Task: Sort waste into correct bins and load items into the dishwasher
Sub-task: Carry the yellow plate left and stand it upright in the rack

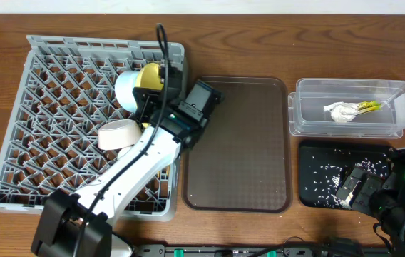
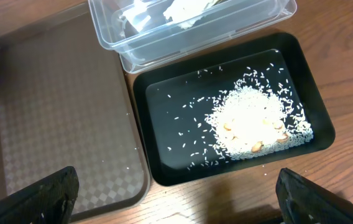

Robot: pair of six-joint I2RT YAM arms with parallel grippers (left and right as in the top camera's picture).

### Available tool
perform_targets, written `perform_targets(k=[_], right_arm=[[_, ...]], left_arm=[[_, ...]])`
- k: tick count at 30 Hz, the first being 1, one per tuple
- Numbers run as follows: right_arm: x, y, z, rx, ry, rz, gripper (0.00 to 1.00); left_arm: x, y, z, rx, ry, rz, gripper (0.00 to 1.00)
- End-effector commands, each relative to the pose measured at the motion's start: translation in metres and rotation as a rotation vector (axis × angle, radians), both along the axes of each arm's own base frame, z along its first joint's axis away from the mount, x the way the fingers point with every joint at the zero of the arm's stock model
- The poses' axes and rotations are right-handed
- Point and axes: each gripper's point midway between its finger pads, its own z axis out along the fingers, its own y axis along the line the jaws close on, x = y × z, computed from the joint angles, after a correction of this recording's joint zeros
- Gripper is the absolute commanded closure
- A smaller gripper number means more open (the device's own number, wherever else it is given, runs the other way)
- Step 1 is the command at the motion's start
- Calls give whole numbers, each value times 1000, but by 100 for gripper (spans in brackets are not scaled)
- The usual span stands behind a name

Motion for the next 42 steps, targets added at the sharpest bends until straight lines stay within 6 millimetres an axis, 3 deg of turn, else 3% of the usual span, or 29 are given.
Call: perform_targets(k=[1, 2, 6, 14, 18, 27, 30, 34, 38, 42], right_arm=[[0, -1, 1, 5, -3, -12, 1], [0, -1, 1, 6, -2, -11, 1], [0, -1, 1, 6, -2, -12, 1], [0, -1, 1, 6, -2, -11, 1], [0, -1, 1, 5, -3, -12, 1], [0, -1, 1, 6, -3, -11, 1], [0, -1, 1, 6, -2, -11, 1], [0, -1, 1, 5, -3, -12, 1], [0, -1, 1, 6, -2, -12, 1], [0, -1, 1, 5, -3, -12, 1]], left_arm=[[-1, 1, 10, 2, -72, 33, 92], [-1, 1, 10, 2, -72, 32, 92], [-2, 2, 10, 5, -66, 32, 56], [-2, -7, 3, -105, -27, -21, 22], [-6, -22, 14, -292, -26, -112, 16], [-48, -63, 86, -866, -108, -418, 6], [-60, -55, 111, -1005, -179, -441, 6], [-70, -24, 135, -1010, -299, -402, 5], [-77, -16, 140, -1008, -319, -393, 5], [-81, -14, 130, -995, -276, -373, 5]])
